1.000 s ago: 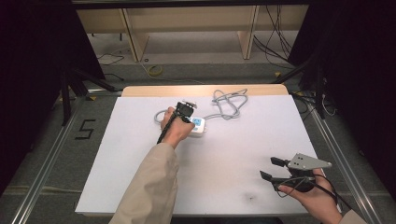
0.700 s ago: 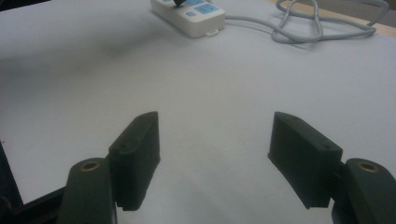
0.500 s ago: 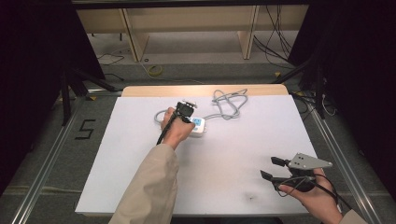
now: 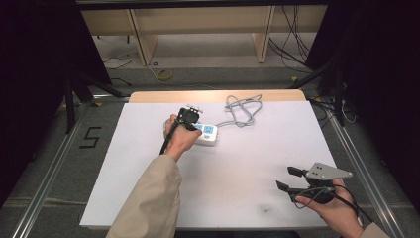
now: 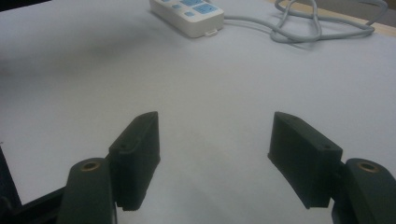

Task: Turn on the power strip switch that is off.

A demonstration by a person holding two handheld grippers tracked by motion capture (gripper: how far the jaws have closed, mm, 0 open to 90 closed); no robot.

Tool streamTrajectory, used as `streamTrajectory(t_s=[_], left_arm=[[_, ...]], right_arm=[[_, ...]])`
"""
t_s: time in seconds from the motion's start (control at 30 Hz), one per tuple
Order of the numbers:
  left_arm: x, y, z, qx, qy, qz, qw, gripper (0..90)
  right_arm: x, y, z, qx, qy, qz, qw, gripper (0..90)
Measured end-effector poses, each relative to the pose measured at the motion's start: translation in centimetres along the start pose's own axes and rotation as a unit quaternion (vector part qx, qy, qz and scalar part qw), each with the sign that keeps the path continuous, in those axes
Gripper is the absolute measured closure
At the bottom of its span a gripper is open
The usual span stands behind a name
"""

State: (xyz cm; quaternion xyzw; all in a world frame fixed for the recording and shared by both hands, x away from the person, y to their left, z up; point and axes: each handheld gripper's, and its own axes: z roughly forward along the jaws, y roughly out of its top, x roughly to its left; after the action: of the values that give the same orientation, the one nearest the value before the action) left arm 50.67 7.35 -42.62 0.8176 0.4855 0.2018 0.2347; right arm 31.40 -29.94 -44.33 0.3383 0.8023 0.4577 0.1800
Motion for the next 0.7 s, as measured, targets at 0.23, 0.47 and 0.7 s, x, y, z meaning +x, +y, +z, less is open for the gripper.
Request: streamTrajectory(t_s=[0.23,0.47,0.7], left_arm=[[0.7,-1.1,-1.0,-0.020,-0.004,-0.015,0.9997,60.5],[0.8,-1.7,-1.9,-0.038,-0.035,-0.037,0.9980,45.2],[0.9,-2.9,-2.6,-0.062,-0.057,-0.043,0.9955,33.4]], right_arm=[[0.0,0.0,0.0,0.001,0.000,0.000,1.0000,34.0],[0.0,0.0,0.0,0.001,0.000,0.000,1.0000,33.9],[0.0,0.0,0.0,0.001,0.000,0.003,1.0000,33.7]])
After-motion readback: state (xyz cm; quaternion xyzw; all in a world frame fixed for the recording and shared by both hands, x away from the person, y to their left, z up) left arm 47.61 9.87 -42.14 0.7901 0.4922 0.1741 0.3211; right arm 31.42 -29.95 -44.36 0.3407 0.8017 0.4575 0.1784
